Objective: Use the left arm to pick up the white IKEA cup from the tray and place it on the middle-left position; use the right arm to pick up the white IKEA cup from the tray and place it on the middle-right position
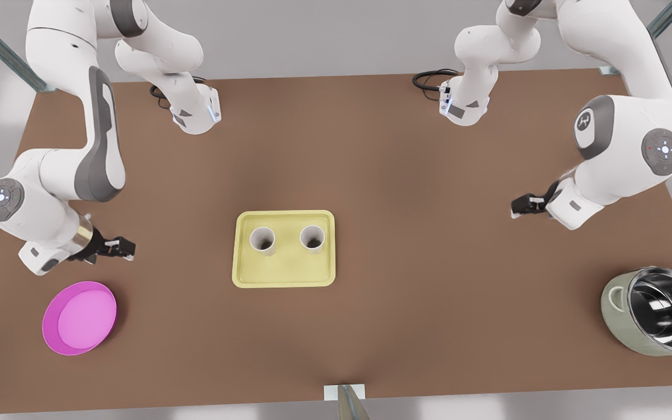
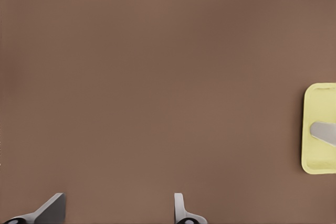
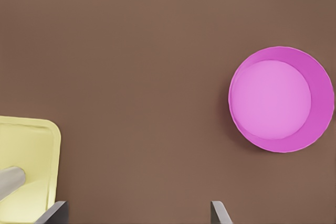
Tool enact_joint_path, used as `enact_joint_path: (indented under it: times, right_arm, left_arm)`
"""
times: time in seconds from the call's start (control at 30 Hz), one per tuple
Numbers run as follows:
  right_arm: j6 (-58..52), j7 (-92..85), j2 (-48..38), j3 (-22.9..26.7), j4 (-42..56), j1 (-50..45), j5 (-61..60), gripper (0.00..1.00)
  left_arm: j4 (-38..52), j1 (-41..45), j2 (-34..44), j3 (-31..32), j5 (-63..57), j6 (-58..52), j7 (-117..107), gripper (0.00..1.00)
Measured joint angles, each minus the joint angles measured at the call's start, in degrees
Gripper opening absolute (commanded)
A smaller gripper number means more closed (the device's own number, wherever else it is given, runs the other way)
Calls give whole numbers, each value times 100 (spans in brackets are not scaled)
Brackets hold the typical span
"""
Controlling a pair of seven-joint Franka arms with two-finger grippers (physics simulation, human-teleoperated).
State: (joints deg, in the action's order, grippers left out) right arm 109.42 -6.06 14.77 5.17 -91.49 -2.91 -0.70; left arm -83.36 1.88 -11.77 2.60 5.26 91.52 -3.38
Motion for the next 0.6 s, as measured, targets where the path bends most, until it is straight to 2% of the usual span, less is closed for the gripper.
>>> enact_joint_path:
  times: [0.13,0.23,0.37,0.43,0.6]
  right_arm:
    - [213,-136,0,-138,50,-376,154,100]
    - [293,-140,-23,-849,126,-924,29,100]
    - [359,-12,122,-1693,93,-1015,-103,100]
    - [472,62,190,-1795,-245,-1043,-120,100]
    - [1134,217,26,-1762,-1379,-914,-135,100]
  left_arm:
    - [63,241,-105,154,76,169,-179,100]
    - [105,1023,-319,209,31,422,-358,100]
    - [140,2248,-829,240,-174,682,-719,100]
    - [261,2539,-1211,240,-330,833,-919,100]
    - [1493,3337,-2471,223,-575,1253,-1581,100]
